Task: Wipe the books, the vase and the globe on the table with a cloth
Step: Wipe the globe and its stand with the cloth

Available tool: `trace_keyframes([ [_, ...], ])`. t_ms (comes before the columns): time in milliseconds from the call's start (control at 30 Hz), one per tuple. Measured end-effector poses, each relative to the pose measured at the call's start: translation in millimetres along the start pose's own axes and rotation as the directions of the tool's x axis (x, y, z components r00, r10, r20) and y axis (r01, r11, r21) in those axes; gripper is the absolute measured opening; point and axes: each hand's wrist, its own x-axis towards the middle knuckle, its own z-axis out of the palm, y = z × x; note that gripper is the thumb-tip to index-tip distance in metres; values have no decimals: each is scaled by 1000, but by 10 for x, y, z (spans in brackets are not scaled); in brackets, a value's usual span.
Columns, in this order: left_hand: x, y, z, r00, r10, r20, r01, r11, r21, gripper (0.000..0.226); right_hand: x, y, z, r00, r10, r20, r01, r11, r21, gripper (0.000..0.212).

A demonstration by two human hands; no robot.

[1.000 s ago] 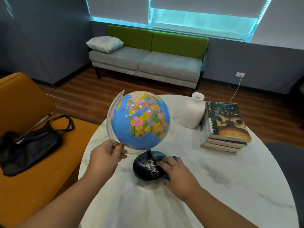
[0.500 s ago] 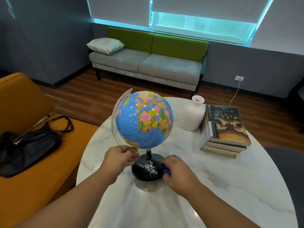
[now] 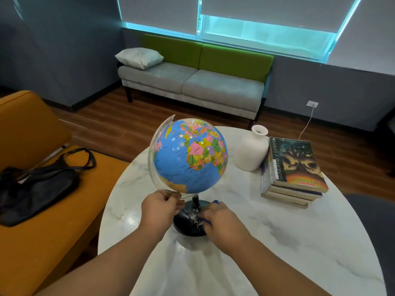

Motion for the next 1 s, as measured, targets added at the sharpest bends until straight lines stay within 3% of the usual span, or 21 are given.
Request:
trace_keyframes([
  [100,-7,-1,2,1000,11,-2,-11,1000,-1,7,-24,9,-13,999,-15,34,17,999,-37,33],
  [233,-17,-10,11,999,44,-10,-44,998,40,8,18,-16,-70,1000,17,-22,-19,997,-76,31],
  [333,-7,2,12,999,40,-11,-39,999,25,8,5,-61,-2,998,-62,9,62,992,-111,32],
  [500,-15,-62,12,998,59,-7,-58,997,55,10,18,32,-49,1000,10,5,-9,998,-69,34],
  [667,-13,-46,22,999,47,-18,-46,998,39,11,-55,-30,53,996,-89,21,90,995,-50,32],
  [833,-25,-80,22,999,44,-18,-44,999,21,8,-84,96,5,999,-9,-42,10,1000,20,34],
  [1000,3,-56,30,1000,17,-7,-17,1000,7,7,-191,-23,65,985,-167,-35,167,986,2,31],
])
